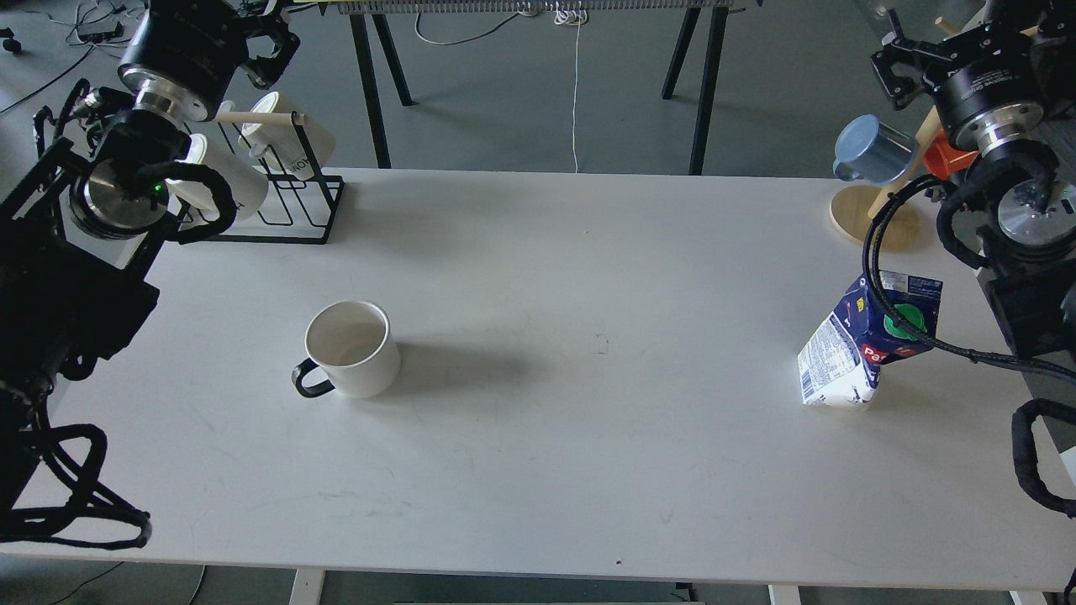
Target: Place cup and milk with both arms
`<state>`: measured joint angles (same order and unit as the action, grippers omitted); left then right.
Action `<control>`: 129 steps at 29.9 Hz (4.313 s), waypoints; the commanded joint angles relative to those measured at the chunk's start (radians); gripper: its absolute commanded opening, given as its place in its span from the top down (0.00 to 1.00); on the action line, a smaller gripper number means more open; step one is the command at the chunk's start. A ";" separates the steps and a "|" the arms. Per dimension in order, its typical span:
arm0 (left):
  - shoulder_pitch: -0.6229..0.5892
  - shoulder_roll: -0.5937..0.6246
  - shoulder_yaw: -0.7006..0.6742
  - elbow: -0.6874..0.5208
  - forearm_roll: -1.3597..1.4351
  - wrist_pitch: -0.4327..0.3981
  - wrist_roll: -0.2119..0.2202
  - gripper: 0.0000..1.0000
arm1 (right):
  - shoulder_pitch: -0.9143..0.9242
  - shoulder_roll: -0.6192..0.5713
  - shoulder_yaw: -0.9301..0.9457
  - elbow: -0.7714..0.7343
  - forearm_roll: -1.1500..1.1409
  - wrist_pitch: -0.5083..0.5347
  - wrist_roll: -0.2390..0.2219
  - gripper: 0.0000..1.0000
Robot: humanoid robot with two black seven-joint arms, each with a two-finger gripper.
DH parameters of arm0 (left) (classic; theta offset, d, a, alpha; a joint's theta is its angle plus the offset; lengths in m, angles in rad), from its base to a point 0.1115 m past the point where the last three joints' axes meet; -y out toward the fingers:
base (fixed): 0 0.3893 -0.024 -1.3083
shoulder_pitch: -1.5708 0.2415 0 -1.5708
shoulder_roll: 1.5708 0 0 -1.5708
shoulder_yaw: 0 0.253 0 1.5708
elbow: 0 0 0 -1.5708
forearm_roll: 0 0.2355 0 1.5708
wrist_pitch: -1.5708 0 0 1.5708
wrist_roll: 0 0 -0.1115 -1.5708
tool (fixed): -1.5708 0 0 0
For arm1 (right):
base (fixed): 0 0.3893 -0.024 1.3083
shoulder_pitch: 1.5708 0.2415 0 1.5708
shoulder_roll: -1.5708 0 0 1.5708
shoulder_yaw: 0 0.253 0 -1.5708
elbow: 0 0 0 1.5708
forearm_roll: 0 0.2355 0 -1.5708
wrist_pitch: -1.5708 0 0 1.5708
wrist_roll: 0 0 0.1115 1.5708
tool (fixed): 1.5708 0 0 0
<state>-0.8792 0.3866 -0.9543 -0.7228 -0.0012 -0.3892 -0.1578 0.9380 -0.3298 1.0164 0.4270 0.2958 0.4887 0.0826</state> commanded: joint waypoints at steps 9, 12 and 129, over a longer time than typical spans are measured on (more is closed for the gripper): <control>0.002 0.012 0.015 0.005 0.007 0.012 0.001 0.00 | -0.008 -0.015 -0.016 0.024 -0.001 0.000 0.000 0.01; 0.002 0.018 0.015 0.005 0.007 0.009 0.001 0.00 | -0.025 -0.057 -0.015 0.079 0.000 0.000 0.000 0.01; -0.156 -0.155 0.828 -0.417 2.047 -0.100 0.007 0.88 | -0.229 -0.315 0.056 0.475 0.082 0.000 0.011 0.01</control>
<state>-1.0517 0.2321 -0.1238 -1.1412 2.0237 -0.4888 -0.1512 0.7088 -0.6479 1.0722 0.9019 0.3863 0.4887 0.0932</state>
